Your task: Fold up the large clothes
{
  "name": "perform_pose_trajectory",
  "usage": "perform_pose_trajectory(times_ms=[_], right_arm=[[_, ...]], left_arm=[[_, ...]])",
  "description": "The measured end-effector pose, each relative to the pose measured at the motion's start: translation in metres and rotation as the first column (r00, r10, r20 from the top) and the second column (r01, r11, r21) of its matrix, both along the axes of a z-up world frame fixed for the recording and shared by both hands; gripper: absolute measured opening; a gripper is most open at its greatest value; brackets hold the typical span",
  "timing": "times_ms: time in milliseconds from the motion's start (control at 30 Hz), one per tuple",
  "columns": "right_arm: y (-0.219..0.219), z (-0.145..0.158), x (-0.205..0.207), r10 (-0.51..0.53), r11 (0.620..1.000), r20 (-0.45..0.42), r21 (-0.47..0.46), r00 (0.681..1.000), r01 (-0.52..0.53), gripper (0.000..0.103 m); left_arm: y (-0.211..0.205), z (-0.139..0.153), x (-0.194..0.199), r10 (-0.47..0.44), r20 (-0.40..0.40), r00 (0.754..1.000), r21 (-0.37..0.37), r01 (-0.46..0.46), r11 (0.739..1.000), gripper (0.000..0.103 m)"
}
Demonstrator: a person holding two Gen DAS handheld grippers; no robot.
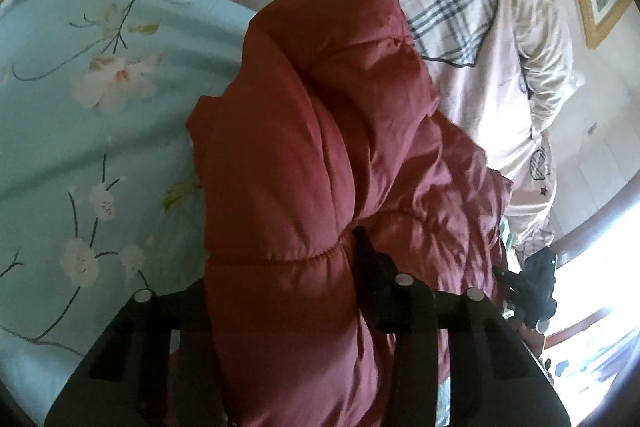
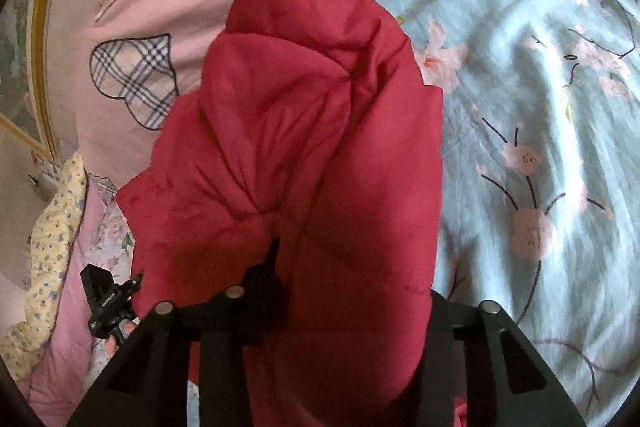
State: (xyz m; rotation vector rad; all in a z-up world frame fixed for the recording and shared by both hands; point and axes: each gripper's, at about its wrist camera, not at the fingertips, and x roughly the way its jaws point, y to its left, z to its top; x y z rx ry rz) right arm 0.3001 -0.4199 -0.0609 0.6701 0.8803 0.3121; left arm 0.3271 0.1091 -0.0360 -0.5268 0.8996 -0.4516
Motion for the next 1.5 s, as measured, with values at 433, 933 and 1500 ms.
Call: perform_pose_trajectory(times_ms=[433,933,1500], right_arm=[[0.016,0.022,-0.090,0.068,0.998,-0.016,0.014,0.998,-0.068,0.035],[0.026,0.019,-0.177,0.106,0.993,-0.037,0.064,0.994,-0.104,0.035],[0.022,-0.009,-0.174,0.075,0.997,-0.062,0.041,0.995,-0.073,0.053]], left_arm=[[0.025,0.020,-0.086,-0.073,0.015,0.997,-0.018,0.073,0.997,0.036],[0.051,0.015,-0.174,-0.076,-0.018,0.997,-0.064,0.075,0.995,0.035],[0.046,-0.017,-0.167,-0.020,-0.026,0.999,0.092,0.023,0.995,0.051]])
